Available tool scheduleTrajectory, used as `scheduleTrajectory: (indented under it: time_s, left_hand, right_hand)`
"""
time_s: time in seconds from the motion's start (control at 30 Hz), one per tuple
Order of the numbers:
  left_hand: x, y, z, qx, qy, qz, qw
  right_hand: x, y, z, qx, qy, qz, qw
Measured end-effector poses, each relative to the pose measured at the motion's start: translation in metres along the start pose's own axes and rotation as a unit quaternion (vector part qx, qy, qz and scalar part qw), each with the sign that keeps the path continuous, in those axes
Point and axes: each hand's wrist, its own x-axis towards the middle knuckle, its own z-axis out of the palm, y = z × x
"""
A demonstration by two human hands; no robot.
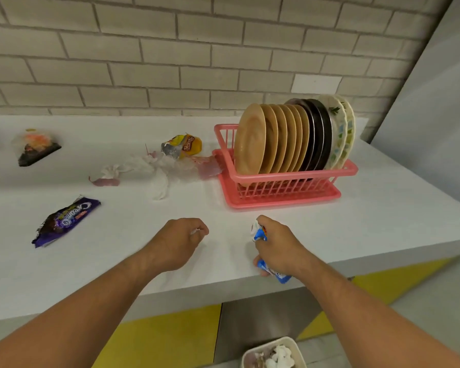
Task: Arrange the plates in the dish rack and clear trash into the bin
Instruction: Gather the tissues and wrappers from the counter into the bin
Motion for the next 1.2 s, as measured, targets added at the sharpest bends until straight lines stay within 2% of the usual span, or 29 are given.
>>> scheduleTrajectory:
  time_s: [0.1, 0.3, 0.4, 0.53, 0.67, 0.83, 0.93, 1.07, 1.2]
  left_hand:
    - [-0.016, 0.011, 0.009, 0.011, -0.015, 0.034, 0.999]
    - [-0.040, 0.039, 0.045, 0.019, -0.043, 0.087, 0.995]
    - [-0.047, 0.049, 0.078, 0.024, -0.049, 0.088, 0.995]
    - [-0.051, 0.052, 0.146, 0.055, -0.030, 0.077, 0.995]
    - [-0.052, 0.041, 0.229, 0.094, -0.046, 0.049, 0.993]
    - [-0.036, -0.006, 0.339, 0.094, -0.091, -0.001, 0.991]
    - [-0.020, -0.048, 0.413, 0.065, -0.144, -0.017, 0.987]
    - [0.002, -0.114, 0.515, 0.095, -0.227, -0.009, 0.969]
    - [0.016, -0.168, 0.589, 0.150, -0.267, -0.004, 0.952]
  right_hand:
    - [-0.020, 0.005, -0.002, -0.037, 0.025, -0.023, 0.999]
    - [-0.047, 0.034, -0.007, -0.003, 0.135, -0.062, 0.989]
    - [-0.056, 0.069, -0.014, -0.001, 0.174, -0.048, 0.984]
    - [-0.063, 0.133, -0.017, -0.036, 0.167, -0.009, 0.985]
    - [-0.066, 0.210, -0.012, -0.052, 0.157, 0.040, 0.985]
    - [-0.057, 0.318, 0.011, -0.020, 0.170, 0.078, 0.982]
    - [-0.046, 0.391, 0.035, 0.000, 0.175, 0.118, 0.978]
    - [-0.025, 0.485, 0.073, 0.036, 0.111, 0.241, 0.963]
    - [-0.002, 0.564, 0.108, 0.068, 0.087, 0.280, 0.954]
